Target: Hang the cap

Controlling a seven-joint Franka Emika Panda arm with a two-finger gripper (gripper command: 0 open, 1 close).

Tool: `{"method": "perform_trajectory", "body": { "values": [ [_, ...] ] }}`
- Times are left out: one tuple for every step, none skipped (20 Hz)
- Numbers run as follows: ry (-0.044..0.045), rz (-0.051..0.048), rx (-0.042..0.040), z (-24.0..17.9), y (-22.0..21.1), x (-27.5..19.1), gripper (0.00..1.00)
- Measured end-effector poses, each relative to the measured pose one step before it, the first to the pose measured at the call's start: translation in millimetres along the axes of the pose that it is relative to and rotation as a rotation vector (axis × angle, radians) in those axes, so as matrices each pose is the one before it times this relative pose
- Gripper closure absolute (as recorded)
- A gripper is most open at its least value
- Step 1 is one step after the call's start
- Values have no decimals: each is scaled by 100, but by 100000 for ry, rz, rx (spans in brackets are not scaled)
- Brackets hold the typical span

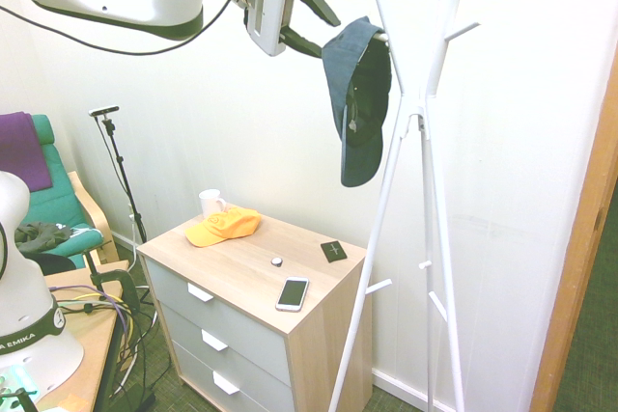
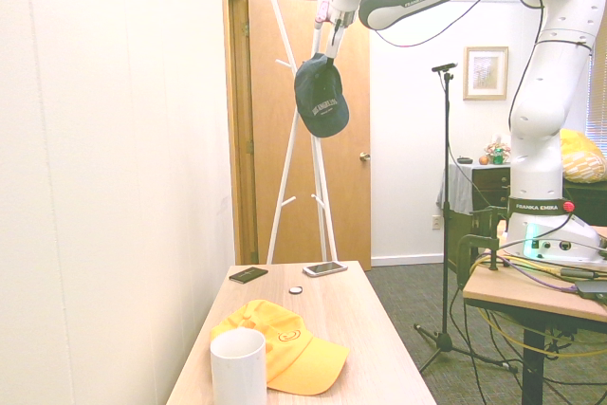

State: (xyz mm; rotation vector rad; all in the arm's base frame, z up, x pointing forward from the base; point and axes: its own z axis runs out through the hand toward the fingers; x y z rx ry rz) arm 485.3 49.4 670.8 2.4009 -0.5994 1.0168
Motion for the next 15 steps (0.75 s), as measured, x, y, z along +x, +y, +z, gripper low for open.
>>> {"method": "perform_trajectory", "body": {
  "values": [
    [-4875, 1339, 4044, -832, 138, -329, 0],
    [-5176, 1471, 4089, -974, 134, -438, 0],
    [-5355, 1642, 3776, -1010, 95, -545, 0],
    [-5949, 1618, 3659, -990, 178, -674, 0],
    [-5917, 1490, 3276, -740, 196, -663, 0],
    [-6184, 1519, 2952, -413, 160, -650, 0],
    [-6132, 1663, 2581, -94, 214, -490, 0],
    [-5663, 1643, 2087, 181, 256, -240, 0],
    [-5704, 1819, 1960, 361, 301, -92, 0],
    [-5639, 2107, 1804, 435, 289, -37, 0],
    [-5611, 2112, 1513, 458, 238, -72, 0],
    [-5463, 1999, 1247, 422, 202, -77, 0],
    [-5172, 2351, 723, 429, 221, -35, 0],
    [-3420, 2321, 8, 424, 176, 89, 0],
    [-1309, 1712, -338, 389, 124, 322, 0]
  ]
}}
